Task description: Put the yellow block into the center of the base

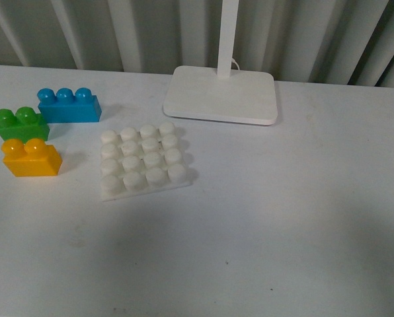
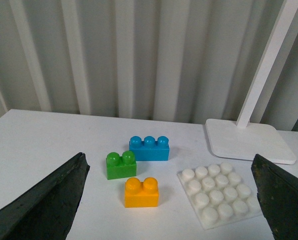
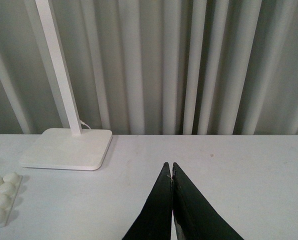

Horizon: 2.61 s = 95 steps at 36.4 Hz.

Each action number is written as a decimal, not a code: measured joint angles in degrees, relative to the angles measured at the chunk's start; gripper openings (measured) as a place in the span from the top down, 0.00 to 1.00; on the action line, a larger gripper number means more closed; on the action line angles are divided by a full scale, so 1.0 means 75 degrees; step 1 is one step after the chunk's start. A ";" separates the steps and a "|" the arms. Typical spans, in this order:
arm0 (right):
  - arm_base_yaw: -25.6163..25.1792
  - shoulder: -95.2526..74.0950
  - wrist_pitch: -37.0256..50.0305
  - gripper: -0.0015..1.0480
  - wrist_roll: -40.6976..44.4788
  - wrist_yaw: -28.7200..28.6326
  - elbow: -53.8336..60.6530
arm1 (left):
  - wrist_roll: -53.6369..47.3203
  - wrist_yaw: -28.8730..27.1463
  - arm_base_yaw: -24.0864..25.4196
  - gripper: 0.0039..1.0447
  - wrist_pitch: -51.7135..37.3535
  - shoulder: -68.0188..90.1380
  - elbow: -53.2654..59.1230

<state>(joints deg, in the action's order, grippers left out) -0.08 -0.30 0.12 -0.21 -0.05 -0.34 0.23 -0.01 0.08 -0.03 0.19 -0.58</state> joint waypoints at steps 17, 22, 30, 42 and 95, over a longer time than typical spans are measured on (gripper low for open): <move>0.0003 0.0006 -0.0003 0.37 0.0017 0.0000 0.0000 | 0.2556 0.1411 0.0006 0.06 -0.0108 0.2935 -0.0376; 0.0003 0.0006 -0.0006 0.10 0.0017 0.0000 0.0000 | 0.2754 0.1338 -0.0289 0.06 -0.3098 0.6161 -0.0338; 0.0003 0.0006 -0.0006 0.09 0.0015 0.0000 0.0000 | 0.2652 0.1338 -0.0391 0.06 -0.6432 1.0448 -0.0720; 0.0003 0.0006 -0.0006 0.09 0.0015 0.0000 0.0000 | 0.2346 0.1370 -0.0393 0.06 -0.7353 1.3315 -0.1851; 0.0003 0.0006 -0.0006 0.09 0.0015 0.0000 0.0000 | -0.0085 -0.0041 0.0125 0.06 -0.5607 1.5822 -0.4995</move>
<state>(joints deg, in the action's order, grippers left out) -0.05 -0.25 0.08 -0.10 -0.05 -0.34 -0.40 -0.32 1.02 -42.09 118.85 -38.04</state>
